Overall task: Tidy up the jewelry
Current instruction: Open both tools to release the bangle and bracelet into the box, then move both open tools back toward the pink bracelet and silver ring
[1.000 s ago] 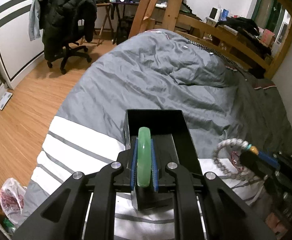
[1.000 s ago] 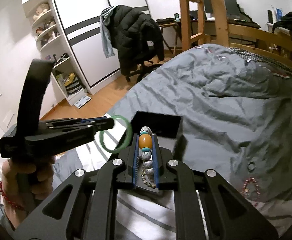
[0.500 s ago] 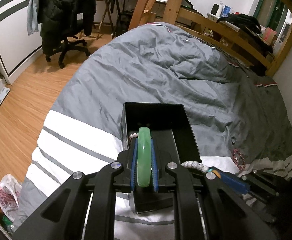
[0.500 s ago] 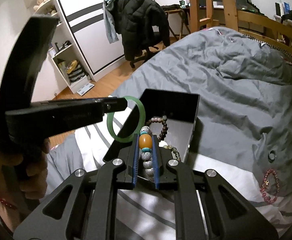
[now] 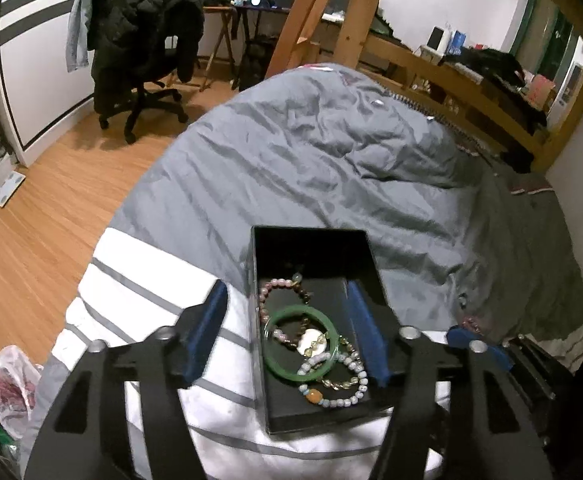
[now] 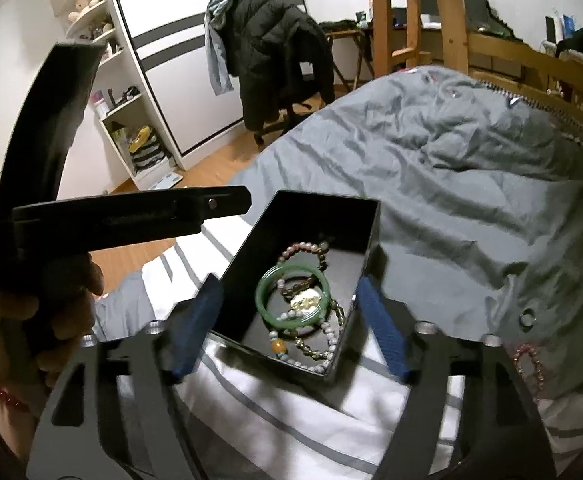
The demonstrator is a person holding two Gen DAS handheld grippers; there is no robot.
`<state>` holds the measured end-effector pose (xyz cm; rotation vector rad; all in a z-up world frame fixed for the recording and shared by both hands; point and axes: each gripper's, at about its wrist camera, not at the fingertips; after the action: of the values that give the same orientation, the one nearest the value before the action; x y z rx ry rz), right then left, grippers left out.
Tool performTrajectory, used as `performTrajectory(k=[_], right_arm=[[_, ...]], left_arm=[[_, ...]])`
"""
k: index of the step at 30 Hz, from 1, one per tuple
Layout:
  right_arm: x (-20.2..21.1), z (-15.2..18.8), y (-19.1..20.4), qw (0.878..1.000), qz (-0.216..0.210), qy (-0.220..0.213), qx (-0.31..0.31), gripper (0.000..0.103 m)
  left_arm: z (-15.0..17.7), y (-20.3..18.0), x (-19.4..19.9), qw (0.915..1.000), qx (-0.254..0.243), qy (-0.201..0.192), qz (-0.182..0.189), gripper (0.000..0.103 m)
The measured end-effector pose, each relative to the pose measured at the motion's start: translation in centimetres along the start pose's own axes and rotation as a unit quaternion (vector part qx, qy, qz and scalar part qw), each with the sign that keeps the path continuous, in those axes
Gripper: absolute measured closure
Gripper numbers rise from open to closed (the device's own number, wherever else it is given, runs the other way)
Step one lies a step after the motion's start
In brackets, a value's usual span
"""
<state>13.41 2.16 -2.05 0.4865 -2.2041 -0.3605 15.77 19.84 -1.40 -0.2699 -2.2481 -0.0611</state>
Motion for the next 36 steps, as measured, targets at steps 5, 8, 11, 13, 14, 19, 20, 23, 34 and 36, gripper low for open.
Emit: performTrajectory(k=[5,8,11,13,14,19,20,23,34,36], right_arm=[[3.0,-0.3,-1.1,0.999,0.030,-0.032,0.021,0.009],[5.3,-0.3,-2.4,0.997,0.049,-0.052,0.027,0.009],[8.0,-0.3,-4.7,0.995,0.070,-0.070,0.023,0.009],[9.6,-0.3,-6.2,0.994,0.081,-0.075,0.017,0.009],[10.1,-0.2,-6.8,0.993,0.084,-0.077,0.014,0.009],[12.9,0.5,-10.3,0.991,0.104,-0.086,-0.007,0.009],[13.2,0.7,-11.0,0.990,0.106,-0.087,-0.011,0.009],[13.9,1.4,-12.8,0.990,0.109,-0.086,-0.023,0.009],[10.9,4.4,-16.8,0.993,0.103,-0.050,-0.034,0.019],[10.1,4.8,-17.5,0.993,0.103,-0.046,-0.040,0.023]], left_arm=[[-0.3,-0.7,0.8,0.9996,-0.004,-0.027,0.000,0.012],[-0.5,-1.7,1.2,0.9985,-0.006,-0.046,0.028,0.010],[-0.9,-3.7,1.2,0.9966,-0.027,-0.059,0.052,0.009],[-1.1,-5.7,1.1,0.9953,-0.055,-0.063,0.048,0.009],[-1.1,-6.7,1.0,0.9944,-0.068,-0.065,0.049,0.009],[-1.0,-11.0,-0.2,0.9893,-0.117,-0.059,0.064,0.009],[-1.0,-11.7,-0.4,0.9884,-0.123,-0.057,0.068,0.009],[-1.0,-13.6,-1.2,0.9855,-0.145,-0.054,0.070,0.009],[-1.2,-18.3,-6.3,0.9819,-0.173,-0.023,0.072,0.009],[-1.3,-19.2,-7.4,0.9805,-0.183,-0.016,0.070,0.009]])
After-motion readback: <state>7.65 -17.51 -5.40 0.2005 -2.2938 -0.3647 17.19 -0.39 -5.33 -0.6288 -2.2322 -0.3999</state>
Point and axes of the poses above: each gripper's, at about its wrist camera, not at the fingertips, and x roughly against the way its jaws point, y to its left, z to its underside, and after that the axes turned 15 degrees about -x, right-handed
